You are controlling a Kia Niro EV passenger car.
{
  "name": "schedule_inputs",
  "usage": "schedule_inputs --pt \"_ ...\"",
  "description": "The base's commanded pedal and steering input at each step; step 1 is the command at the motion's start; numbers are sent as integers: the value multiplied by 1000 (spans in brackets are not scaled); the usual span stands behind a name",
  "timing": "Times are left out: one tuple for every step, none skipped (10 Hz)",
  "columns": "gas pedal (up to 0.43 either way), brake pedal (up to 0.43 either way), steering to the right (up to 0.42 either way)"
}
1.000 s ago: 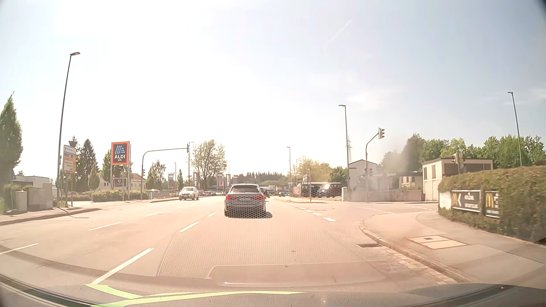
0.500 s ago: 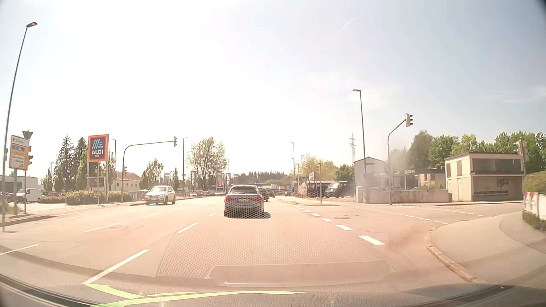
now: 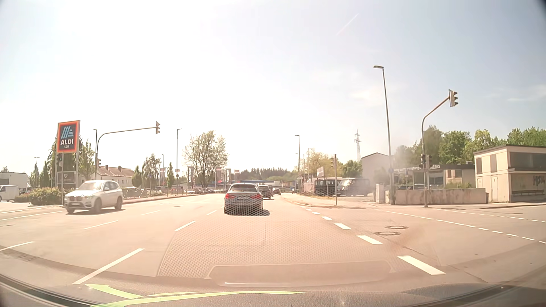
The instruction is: Follow the waypoints while adhering to traffic rules and regulations
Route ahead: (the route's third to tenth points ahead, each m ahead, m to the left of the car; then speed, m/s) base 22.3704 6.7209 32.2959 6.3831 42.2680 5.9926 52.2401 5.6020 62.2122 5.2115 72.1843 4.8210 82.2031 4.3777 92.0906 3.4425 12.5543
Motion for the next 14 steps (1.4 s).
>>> schedule_inputs --pt "209 0 -10" --pt "209 0 -9" --pt "209 0 -9" --pt "209 0 -9" --pt "209 0 -9" --pt "209 0 -8" --pt "209 0 -7" --pt "209 0 -7" --pt "209 0 -6" --pt "209 0 -4" --pt "197 0 -4" --pt "197 0 -4" --pt "197 0 -4" --pt "197 0 -4"
